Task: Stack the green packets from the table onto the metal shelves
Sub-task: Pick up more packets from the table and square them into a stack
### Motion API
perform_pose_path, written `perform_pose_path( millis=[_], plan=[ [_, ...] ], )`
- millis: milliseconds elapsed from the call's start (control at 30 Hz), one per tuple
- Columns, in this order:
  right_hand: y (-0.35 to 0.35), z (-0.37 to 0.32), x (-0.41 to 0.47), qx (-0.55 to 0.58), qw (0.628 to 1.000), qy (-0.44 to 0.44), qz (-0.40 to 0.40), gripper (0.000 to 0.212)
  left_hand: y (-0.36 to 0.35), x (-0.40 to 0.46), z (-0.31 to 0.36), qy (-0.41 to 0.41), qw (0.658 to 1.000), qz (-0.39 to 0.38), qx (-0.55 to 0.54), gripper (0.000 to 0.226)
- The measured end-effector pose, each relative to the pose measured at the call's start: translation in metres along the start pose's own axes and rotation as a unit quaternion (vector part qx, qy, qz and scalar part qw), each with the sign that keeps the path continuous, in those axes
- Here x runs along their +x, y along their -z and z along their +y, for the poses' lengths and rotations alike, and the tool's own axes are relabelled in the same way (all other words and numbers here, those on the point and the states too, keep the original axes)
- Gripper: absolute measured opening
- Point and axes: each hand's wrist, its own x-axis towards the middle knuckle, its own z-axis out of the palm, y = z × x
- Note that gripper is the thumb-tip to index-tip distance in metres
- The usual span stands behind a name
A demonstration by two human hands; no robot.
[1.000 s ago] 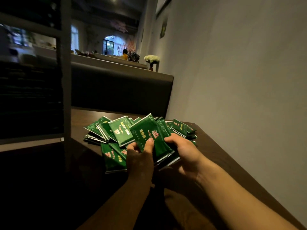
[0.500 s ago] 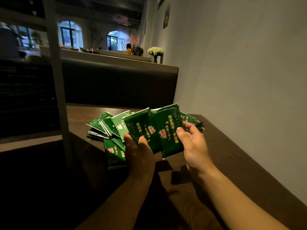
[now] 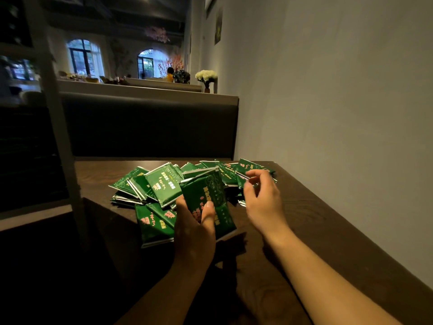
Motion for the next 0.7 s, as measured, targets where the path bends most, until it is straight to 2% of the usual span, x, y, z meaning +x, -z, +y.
perform_pose_path(
  millis=[67,167,300,400,467,533,633,700],
  plan=[
    [0.006,0.019,0.012,-0.106,0.994,0.004,0.039,0.020,-0.001,-0.001,-0.003,-0.001,1.000,0.006,0.002,0.060],
    [0.011,0.035,0.019,-0.177,0.984,-0.006,0.011,0.026,-0.004,-0.003,-0.005,-0.008,0.999,0.001,0.037,0.062],
    [0.005,0.035,0.022,-0.221,0.970,-0.021,-0.101,0.032,0.001,-0.002,-0.004,0.003,0.999,-0.027,0.034,0.065],
    [-0.003,0.034,0.021,-0.291,0.933,-0.035,-0.206,0.038,0.006,0.000,-0.002,0.026,0.999,-0.021,0.009,0.069],
    [-0.006,0.036,0.022,-0.323,0.915,-0.039,-0.240,0.044,0.007,0.001,-0.001,0.028,0.999,-0.016,0.001,0.070],
    [-0.006,0.035,0.023,-0.329,0.915,-0.037,-0.229,0.049,0.011,0.002,-0.001,0.008,1.000,-0.023,-0.002,0.063],
    [0.000,0.029,0.024,-0.308,0.940,-0.010,-0.146,0.052,0.021,0.007,-0.005,-0.055,0.998,-0.040,-0.001,0.032],
    [0.004,0.027,0.024,-0.300,0.947,0.011,-0.112,0.051,0.026,0.010,-0.009,-0.062,0.997,-0.034,-0.024,0.018]
  ],
)
